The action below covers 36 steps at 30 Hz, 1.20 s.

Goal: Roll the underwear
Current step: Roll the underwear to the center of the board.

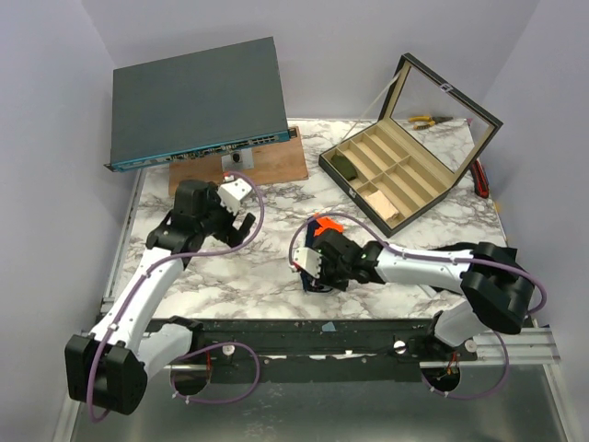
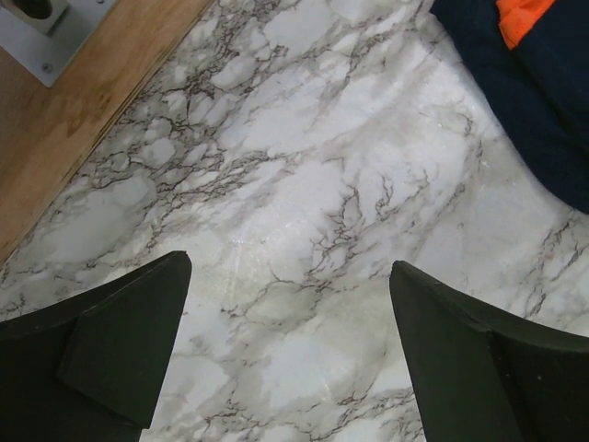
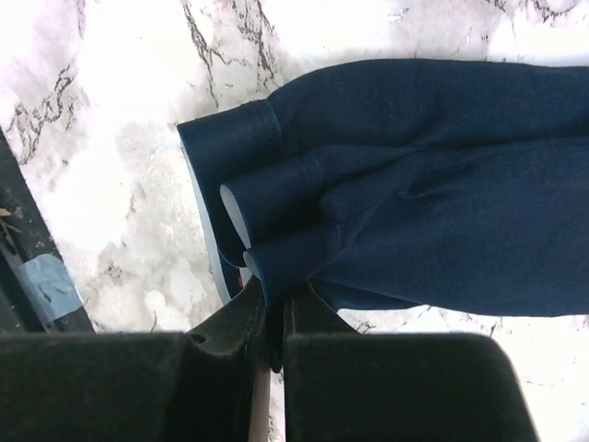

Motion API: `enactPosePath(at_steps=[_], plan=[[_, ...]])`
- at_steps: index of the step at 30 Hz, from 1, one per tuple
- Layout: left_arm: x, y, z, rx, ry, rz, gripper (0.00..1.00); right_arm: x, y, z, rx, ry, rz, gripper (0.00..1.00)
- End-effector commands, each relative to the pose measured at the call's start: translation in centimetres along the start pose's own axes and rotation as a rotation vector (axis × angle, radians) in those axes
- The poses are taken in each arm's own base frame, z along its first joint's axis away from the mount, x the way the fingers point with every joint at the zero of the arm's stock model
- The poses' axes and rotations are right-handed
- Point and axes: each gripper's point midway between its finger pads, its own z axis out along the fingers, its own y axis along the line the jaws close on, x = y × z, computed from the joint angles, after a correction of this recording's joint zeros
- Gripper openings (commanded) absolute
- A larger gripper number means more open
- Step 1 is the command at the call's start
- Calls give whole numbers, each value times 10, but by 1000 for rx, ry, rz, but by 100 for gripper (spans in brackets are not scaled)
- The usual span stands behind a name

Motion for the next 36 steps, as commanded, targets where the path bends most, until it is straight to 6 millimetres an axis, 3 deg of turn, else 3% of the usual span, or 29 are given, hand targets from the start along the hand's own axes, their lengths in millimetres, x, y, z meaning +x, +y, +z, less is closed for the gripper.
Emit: enactPosePath(at_steps=[1,8,12,18,26,31,36], plan=[[7,-21,-8,88,-39,100,99,1,13,-8,-171,-9,57,5],[15,-59,-17,171,-49,287,99,-5,-1,-12,-392,-20,209,4],[25,-91,-11,205,-21,427,99,-3,-6,-7,-531,-3,284,4],[23,-130,-3,257,-38,581,99,-3,-17,-3,-710,-12,424,4],[13,-186,22,349,-84,758,99,-2,-13,-2,-877,13,510,7],[22,-222,42,429,-47,844,99,7,-14,5,-880,54,553,7],[27,-241,58,405,-39,895,99,13,-16,8,-879,76,575,7]])
